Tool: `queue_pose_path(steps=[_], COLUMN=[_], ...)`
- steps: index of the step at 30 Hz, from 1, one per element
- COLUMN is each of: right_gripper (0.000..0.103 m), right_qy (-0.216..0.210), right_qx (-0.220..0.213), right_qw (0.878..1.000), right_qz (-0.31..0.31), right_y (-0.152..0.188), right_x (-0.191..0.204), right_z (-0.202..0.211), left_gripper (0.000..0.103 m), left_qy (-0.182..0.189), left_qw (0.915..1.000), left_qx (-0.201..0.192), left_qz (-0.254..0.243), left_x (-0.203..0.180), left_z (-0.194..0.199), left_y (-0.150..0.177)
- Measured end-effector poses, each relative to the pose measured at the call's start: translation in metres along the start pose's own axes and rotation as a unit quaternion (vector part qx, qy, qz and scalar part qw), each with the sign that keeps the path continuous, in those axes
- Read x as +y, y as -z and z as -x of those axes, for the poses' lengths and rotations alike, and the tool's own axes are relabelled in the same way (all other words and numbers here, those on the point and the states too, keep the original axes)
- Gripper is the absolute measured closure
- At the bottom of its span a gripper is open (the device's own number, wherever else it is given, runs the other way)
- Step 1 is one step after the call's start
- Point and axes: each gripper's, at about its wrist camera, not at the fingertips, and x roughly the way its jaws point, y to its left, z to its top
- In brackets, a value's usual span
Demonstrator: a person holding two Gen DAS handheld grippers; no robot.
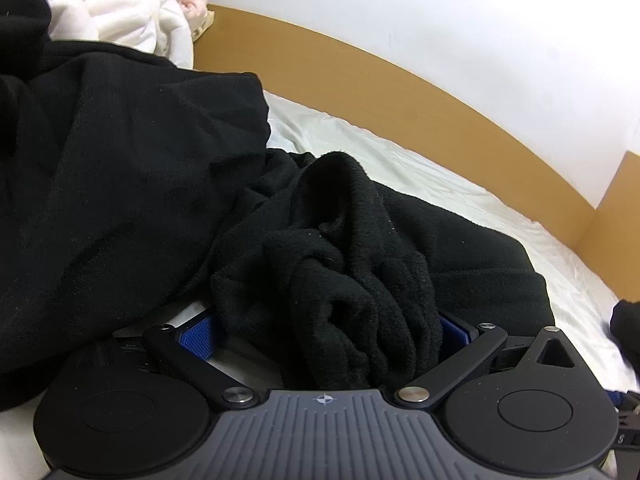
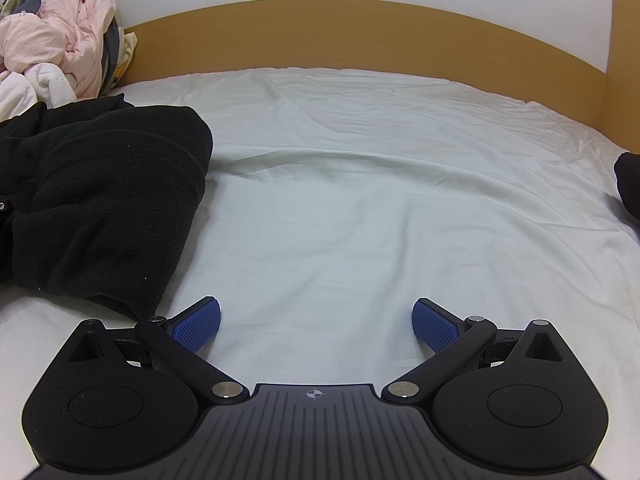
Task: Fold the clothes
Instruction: 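Grasp the rolled black garment with the right tool and lift it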
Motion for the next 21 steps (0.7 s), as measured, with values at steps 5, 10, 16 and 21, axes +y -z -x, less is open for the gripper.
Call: queue_pose_path(steps=[5, 10, 16, 21], right_gripper=[0.0, 0.0, 0.006, 0.012], right_qy=[0.008, -0.111, -0.317, -0.385], right_qx=[0.0, -0.031, 0.005, 0.025], right_qw=[1.0, 0.981, 0.914, 0.899], right_qz=[-0.012, -0.154, -0.253, -0.206], right_y=[-0.004, -0.02, -0.035, -0.046], right_x=[0.003, -0.027, -0.03, 0.003], right_z=[-0.004, -0.013, -0.052, -0.074], left_gripper=[0.0, 0.0, 0.001, 0.001], left_qy=[0.006, 0.018, 0.03, 0.026], left_qw=[0.9999, 0.9989, 0.9942, 0.9963], left_qx=[-0.005, -0.02, -0.044, -0.044], left_qz=[0.007, 0.039, 0.093, 0.07], left_x=[0.017, 0.04, 0.078, 0.089], left_z=[-0.003, -0.007, -0.005, -0.014], left_y=[-0.005, -0.011, -0.017, -0.022])
